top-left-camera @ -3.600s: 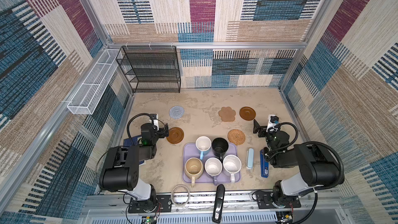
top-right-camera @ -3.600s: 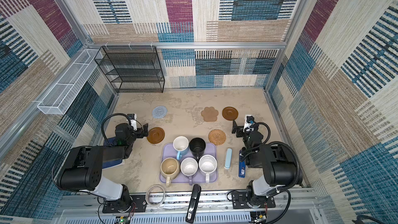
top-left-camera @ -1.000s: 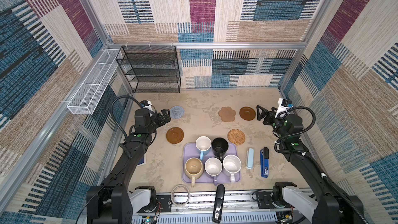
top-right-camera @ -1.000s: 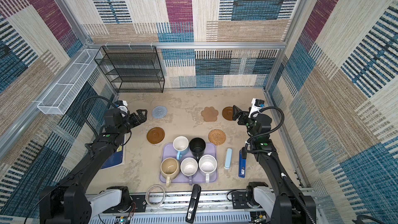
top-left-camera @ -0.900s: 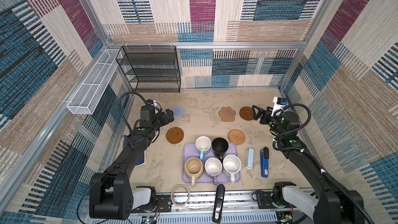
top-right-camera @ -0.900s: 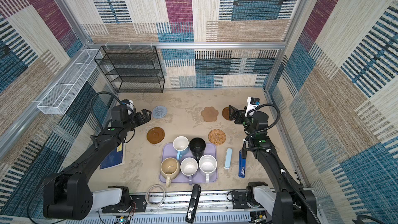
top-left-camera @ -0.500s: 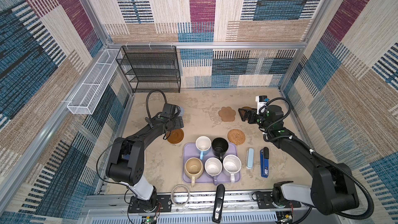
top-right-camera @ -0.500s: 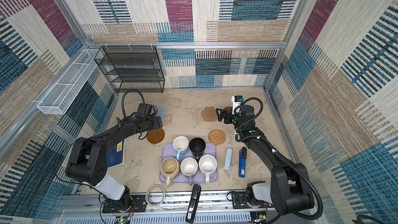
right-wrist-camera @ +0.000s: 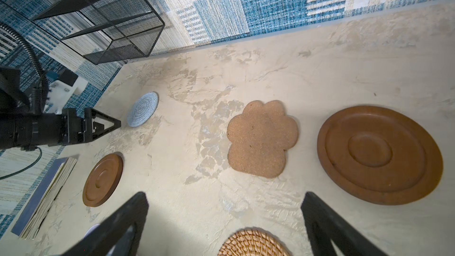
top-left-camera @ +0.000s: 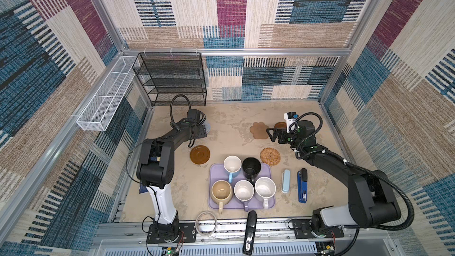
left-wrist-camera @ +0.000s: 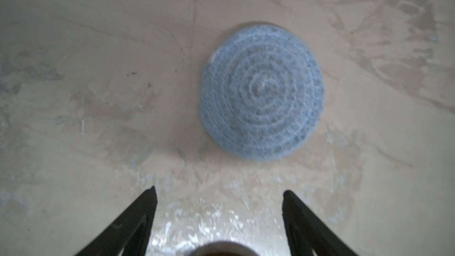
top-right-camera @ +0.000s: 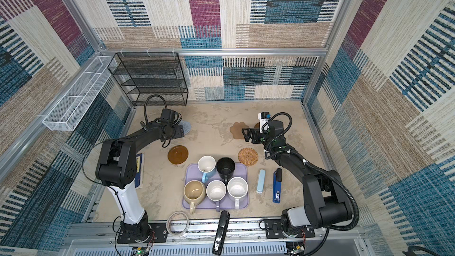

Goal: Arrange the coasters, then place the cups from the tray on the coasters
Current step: 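Move left gripper over the brown wooden coaster while right arm reaches toward center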

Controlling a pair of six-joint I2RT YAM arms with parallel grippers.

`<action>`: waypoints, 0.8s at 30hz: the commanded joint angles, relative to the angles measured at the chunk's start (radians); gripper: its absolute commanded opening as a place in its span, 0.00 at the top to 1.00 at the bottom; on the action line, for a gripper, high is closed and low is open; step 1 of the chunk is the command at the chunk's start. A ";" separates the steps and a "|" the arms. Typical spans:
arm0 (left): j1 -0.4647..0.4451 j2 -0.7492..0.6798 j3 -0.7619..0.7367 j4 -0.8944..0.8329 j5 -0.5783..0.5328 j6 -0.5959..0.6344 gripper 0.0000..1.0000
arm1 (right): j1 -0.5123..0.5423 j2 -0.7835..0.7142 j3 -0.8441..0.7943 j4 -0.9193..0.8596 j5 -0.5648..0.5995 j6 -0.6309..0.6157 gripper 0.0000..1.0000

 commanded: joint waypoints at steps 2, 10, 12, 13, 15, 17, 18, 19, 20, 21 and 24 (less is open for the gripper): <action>0.010 0.082 0.089 -0.014 -0.020 0.017 0.19 | -0.001 0.016 0.000 0.047 -0.019 -0.006 0.00; 0.013 0.237 0.304 -0.175 -0.074 0.019 0.31 | 0.007 0.023 0.019 0.027 -0.092 -0.036 0.00; 0.014 0.235 0.281 -0.165 -0.059 0.021 0.36 | 0.032 0.025 0.036 0.004 -0.099 -0.063 0.00; 0.014 0.232 0.271 -0.167 -0.056 0.019 0.38 | 0.049 0.031 0.050 -0.015 -0.091 -0.078 0.00; 0.015 0.221 0.250 -0.180 -0.043 0.014 0.39 | 0.089 0.047 0.076 -0.045 -0.070 -0.104 0.00; 0.017 0.198 0.215 -0.175 -0.037 0.006 0.42 | 0.123 0.062 0.096 -0.058 -0.078 -0.122 0.00; 0.022 0.191 0.203 -0.166 -0.021 0.002 0.43 | 0.136 0.069 0.107 -0.061 -0.084 -0.127 0.00; 0.028 0.187 0.200 -0.173 -0.005 -0.004 0.44 | 0.152 0.080 0.119 -0.068 -0.095 -0.132 0.01; 0.030 0.184 0.198 -0.189 0.000 -0.007 0.45 | 0.167 0.090 0.134 -0.077 -0.109 -0.139 0.02; 0.030 0.178 0.191 -0.199 -0.009 -0.009 0.46 | 0.186 0.103 0.150 -0.087 -0.119 -0.144 0.04; 0.038 0.147 0.130 -0.180 -0.004 -0.024 0.47 | 0.237 0.134 0.190 -0.112 -0.102 -0.149 0.04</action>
